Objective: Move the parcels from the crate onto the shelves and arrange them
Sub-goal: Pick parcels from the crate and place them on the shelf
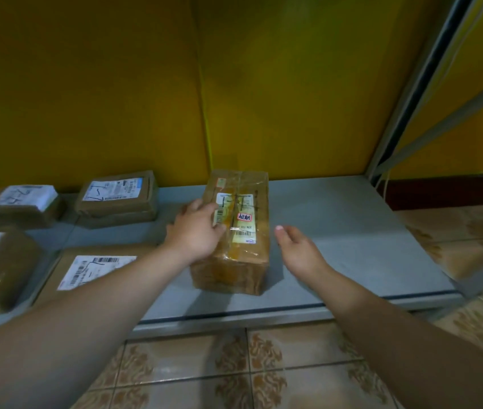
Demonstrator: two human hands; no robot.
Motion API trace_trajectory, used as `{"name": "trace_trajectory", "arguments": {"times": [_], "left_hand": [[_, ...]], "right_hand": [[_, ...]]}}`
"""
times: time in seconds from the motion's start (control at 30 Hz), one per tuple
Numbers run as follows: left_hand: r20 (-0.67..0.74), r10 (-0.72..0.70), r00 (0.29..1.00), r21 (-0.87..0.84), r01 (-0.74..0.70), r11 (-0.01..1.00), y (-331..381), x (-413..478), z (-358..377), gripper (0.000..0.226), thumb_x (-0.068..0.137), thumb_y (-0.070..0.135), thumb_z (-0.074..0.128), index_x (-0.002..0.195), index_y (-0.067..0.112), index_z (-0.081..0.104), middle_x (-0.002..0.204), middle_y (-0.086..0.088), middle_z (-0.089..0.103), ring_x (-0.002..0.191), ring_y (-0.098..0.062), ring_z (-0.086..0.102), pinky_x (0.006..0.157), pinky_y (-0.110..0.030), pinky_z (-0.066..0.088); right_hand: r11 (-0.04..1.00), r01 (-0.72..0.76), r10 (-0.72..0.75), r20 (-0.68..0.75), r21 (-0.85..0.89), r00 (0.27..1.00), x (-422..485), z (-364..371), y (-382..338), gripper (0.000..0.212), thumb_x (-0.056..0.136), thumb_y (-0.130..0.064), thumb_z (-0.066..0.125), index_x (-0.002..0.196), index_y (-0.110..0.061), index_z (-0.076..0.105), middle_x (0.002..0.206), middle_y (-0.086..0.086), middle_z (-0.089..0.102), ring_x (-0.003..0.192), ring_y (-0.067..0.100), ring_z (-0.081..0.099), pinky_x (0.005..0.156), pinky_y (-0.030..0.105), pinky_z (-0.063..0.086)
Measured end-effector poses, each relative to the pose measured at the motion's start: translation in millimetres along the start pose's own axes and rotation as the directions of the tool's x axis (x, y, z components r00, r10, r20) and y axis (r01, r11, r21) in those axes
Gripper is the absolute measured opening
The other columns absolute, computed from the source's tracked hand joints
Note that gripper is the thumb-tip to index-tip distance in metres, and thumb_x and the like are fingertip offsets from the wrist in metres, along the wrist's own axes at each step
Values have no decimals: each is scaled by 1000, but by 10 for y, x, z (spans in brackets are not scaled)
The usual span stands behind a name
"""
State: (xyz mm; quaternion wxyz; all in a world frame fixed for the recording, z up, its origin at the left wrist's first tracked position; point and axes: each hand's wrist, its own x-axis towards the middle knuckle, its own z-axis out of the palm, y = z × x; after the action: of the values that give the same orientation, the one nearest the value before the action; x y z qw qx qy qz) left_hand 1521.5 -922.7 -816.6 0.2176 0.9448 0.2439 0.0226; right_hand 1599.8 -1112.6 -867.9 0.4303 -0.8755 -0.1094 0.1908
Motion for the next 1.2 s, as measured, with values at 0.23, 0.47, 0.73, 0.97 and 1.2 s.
{"name": "trace_trajectory", "arguments": {"times": [0.23, 0.47, 0.73, 0.97, 1.2], "left_hand": [[170, -6, 985, 265, -39, 964, 382, -138, 245, 91, 75, 88, 30, 151, 40, 13, 163, -1, 3, 148, -35, -5, 111, -68, 0], [300, -29, 953, 340, -79, 937, 254, 267, -36, 89, 80, 67, 53, 151, 44, 5, 163, 6, -7, 148, -30, -10, 113, -65, 1], [232, -7, 973, 451, -101, 887, 91, 588, 162, 91, 86, 68, 49, 148, 47, -13, 160, 4, -20, 146, -34, -16, 111, -67, -2], [216, 126, 968, 516, -223, 827, -141, 1112, 4, 80, 97, 30, 53, 149, 50, -4, 161, 11, -15, 148, -34, -8, 111, -70, 1], [41, 155, 987, 486, -155, 860, -284, 1266, 153, 72, 97, 46, 47, 151, 45, -2, 162, 11, -10, 148, -33, -8, 110, -70, 4]], "right_hand": [[769, 107, -30, 132, -631, 991, 61, 35, 509, 66, 99, -54, 40, 155, -23, 26, 161, 9, 26, 147, 30, 22, 118, 41, 21], [687, 127, 14, 188, -715, 982, 118, 112, 592, 76, 95, -71, 23, 159, -33, 6, 167, 4, -6, 153, 30, -7, 121, 54, -1], [680, 122, -14, 153, -723, 988, 278, 231, 614, 77, 94, -73, 14, 158, -35, -5, 166, 3, -15, 151, 32, -17, 119, 59, -8], [672, 116, -29, 131, -731, 991, 292, 250, 634, 76, 94, -73, 14, 157, -36, -4, 166, 2, -12, 151, 32, -15, 118, 59, -8], [678, 112, -45, 111, -727, 993, 292, 265, 652, 76, 93, -74, 16, 157, -37, -2, 166, 1, -11, 152, 31, -13, 118, 59, -7]]}}
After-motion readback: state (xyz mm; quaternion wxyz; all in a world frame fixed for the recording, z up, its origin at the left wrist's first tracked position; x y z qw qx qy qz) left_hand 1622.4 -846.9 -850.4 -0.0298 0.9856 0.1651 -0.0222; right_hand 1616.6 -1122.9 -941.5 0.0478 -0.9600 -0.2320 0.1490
